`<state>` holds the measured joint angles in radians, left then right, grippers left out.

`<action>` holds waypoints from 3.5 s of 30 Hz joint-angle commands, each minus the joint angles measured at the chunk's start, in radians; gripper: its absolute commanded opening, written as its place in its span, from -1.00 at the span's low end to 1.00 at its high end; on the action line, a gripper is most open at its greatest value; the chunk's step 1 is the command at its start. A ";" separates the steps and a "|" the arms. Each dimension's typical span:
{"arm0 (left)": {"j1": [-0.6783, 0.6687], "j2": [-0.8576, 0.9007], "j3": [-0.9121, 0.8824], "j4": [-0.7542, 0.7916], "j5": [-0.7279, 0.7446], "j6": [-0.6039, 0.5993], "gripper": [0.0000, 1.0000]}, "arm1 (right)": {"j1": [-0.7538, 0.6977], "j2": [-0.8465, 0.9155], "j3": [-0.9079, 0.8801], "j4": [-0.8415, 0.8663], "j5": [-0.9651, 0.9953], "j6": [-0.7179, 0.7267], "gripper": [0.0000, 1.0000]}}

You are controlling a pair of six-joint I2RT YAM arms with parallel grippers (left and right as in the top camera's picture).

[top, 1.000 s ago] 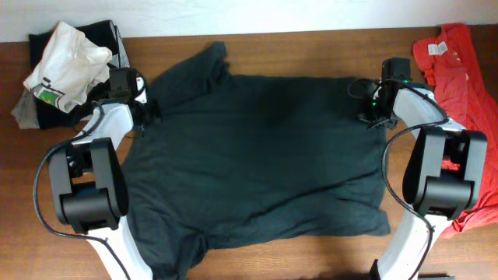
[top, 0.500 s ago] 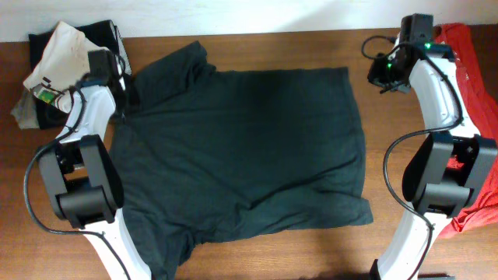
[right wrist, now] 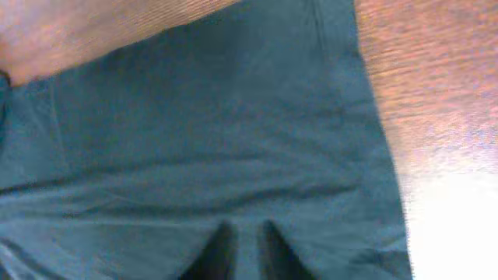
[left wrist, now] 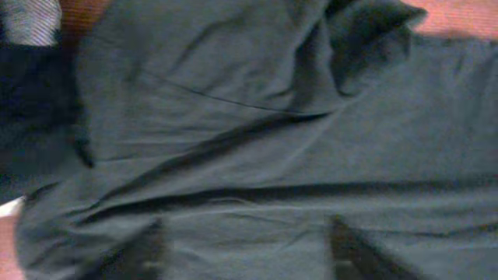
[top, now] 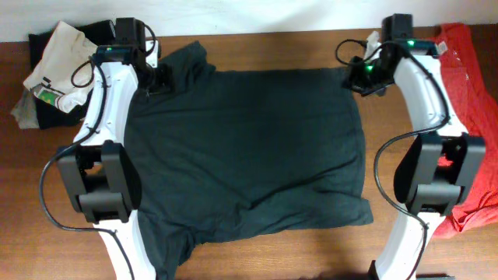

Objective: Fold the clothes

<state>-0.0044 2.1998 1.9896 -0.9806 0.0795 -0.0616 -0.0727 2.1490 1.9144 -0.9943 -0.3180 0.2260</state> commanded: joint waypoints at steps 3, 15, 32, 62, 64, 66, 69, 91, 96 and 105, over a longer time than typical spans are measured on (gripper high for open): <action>-0.038 0.097 0.005 -0.042 0.067 0.002 -0.99 | 0.082 0.084 0.008 -0.015 0.117 -0.010 -0.92; -0.061 0.151 0.005 -0.323 0.101 -0.009 -0.99 | 0.099 0.164 0.006 -0.156 0.116 -0.008 -0.92; -0.105 0.159 -0.082 -0.242 0.097 -0.018 -0.99 | 0.100 0.166 -0.080 -0.063 0.117 -0.008 -0.92; -0.097 0.325 -0.301 0.562 0.100 -0.043 -0.99 | 0.021 0.294 -0.158 0.388 0.245 0.045 -0.92; -0.097 0.325 -0.301 0.639 0.098 -0.044 -0.96 | -0.004 0.294 -0.158 0.426 0.244 0.045 -0.92; -0.103 0.325 -0.301 0.697 0.097 -0.043 -0.87 | -0.025 0.294 -0.146 0.446 0.245 0.045 -0.92; -0.105 0.325 -0.280 0.743 0.099 -0.043 -0.68 | -0.064 0.294 -0.002 0.356 0.243 0.057 -0.89; -0.104 0.069 0.649 -0.533 0.053 -0.002 0.98 | -0.110 0.156 1.223 -0.705 -0.067 0.010 0.95; -0.103 -0.092 0.649 -0.665 -0.073 -0.002 0.98 | -0.004 -0.068 1.032 -0.705 0.108 0.010 0.98; -0.107 -0.217 0.600 -0.708 -0.072 -0.006 0.98 | 0.156 -0.348 0.399 -0.705 0.381 0.026 0.98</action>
<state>-0.1108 2.0327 2.6282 -1.6867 0.0174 -0.0719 0.0795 1.8332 2.4420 -1.6928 0.0048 0.2508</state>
